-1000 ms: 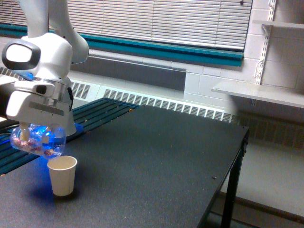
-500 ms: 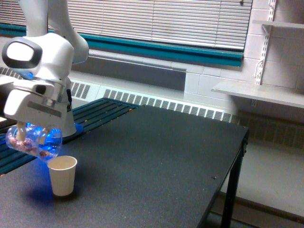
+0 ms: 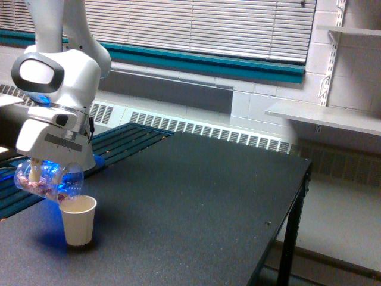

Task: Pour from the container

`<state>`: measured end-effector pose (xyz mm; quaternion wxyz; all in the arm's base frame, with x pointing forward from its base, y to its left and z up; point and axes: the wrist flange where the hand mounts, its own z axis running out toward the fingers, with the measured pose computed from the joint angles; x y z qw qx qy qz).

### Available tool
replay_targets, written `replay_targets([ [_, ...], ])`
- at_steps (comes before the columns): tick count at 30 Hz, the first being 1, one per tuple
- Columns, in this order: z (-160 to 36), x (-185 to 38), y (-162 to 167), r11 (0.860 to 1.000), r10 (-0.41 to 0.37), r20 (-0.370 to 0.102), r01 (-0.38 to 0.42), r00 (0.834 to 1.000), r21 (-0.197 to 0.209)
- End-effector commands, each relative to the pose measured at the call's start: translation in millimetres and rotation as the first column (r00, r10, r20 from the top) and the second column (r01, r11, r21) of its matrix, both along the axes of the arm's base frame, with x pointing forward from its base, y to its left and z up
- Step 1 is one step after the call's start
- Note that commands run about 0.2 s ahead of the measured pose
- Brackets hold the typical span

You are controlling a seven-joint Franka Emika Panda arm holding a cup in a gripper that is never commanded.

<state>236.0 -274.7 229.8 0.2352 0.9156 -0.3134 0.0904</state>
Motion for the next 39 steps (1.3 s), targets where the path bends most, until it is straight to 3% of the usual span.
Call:
replay_targets([
  [1,12.9,9,-9,1.000,-0.002,0.015,0.003,1.000,-0.029],
  [26,3.4,11,17,0.992,0.100,-0.082,-0.105,0.992,-0.064],
  [39,13.4,4,0,0.990,0.095,-0.093,-0.103,0.991,-0.093],
])
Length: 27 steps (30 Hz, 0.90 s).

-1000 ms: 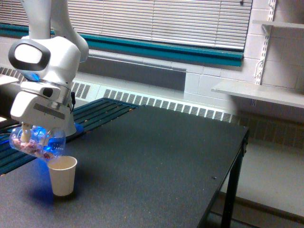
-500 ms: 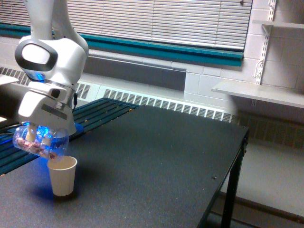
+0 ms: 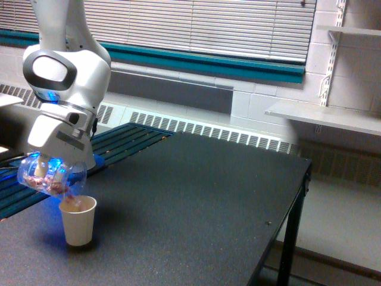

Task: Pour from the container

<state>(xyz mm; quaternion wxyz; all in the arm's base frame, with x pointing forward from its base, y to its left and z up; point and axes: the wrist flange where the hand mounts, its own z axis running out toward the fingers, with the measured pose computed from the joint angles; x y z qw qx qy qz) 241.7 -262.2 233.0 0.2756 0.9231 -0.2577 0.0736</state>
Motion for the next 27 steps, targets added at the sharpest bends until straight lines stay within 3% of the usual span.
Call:
replay_targets([
  [1,11.2,-1.7,-13.6,1.000,0.008,-0.003,-0.008,1.000,-0.029],
  [27,13.8,-2.9,-12.6,0.999,0.021,-0.010,-0.021,1.000,-0.035],
])
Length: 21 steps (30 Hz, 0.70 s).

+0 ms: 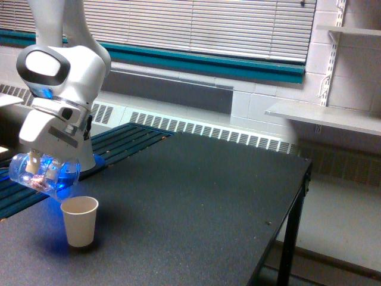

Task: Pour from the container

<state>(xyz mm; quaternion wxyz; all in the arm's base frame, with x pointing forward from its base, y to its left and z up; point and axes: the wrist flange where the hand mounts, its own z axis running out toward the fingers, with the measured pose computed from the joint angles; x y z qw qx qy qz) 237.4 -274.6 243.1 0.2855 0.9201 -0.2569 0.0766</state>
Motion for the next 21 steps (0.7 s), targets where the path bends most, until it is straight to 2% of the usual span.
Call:
replay_targets([
  [1,4.0,1.3,-0.6,1.000,0.021,-0.011,-0.021,1.000,-0.015],
  [12,-0.9,-1.6,1.4,0.999,0.039,-0.046,-0.040,0.998,-0.025],
  [21,-2.4,-0.3,-2.9,0.997,0.057,-0.085,-0.061,0.995,-0.051],
])
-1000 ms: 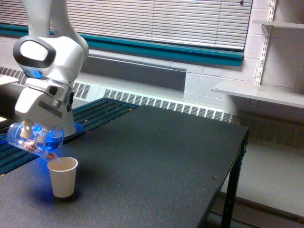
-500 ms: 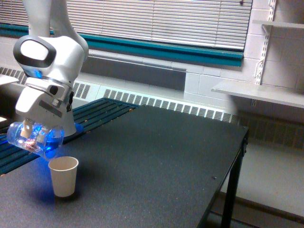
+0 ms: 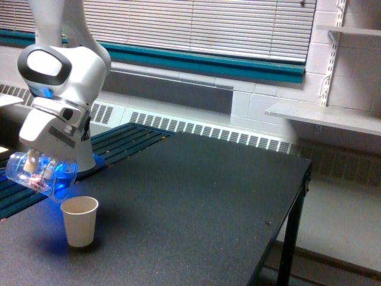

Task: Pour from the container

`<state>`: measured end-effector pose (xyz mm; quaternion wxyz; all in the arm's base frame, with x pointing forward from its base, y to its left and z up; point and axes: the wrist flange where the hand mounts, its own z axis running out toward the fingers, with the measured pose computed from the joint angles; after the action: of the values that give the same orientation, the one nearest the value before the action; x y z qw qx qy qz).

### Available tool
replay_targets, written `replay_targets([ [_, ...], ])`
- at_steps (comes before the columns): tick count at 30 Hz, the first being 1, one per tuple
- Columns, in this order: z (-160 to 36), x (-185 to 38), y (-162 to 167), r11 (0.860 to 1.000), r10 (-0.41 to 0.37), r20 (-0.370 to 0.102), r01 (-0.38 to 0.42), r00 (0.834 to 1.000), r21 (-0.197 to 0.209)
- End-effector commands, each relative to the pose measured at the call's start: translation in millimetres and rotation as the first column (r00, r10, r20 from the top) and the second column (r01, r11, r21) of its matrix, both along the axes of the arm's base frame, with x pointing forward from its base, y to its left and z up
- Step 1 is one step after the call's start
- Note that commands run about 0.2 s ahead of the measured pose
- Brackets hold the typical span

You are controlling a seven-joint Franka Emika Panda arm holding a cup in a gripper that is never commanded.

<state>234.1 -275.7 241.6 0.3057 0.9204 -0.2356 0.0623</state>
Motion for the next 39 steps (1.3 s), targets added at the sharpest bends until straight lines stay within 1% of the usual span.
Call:
replay_targets([
  [1,-0.5,4,-2,0.999,0.031,-0.036,-0.032,0.999,-0.021],
  [8,2.8,15,-3,0.999,0.042,-0.040,-0.043,0.998,-0.032],
  [15,1.3,21,4,0.998,0.054,-0.045,-0.056,0.997,-0.030],
  [23,-2.9,19,9,0.998,0.061,-0.055,-0.063,0.997,-0.028],
  [30,-3.7,13,5,0.998,0.052,-0.057,-0.054,0.997,-0.027],
  [35,0.9,12,1,0.999,0.043,-0.042,-0.044,0.998,-0.025],
  [39,11.4,17,-2,0.999,0.029,-0.005,-0.029,1.000,-0.013],
])
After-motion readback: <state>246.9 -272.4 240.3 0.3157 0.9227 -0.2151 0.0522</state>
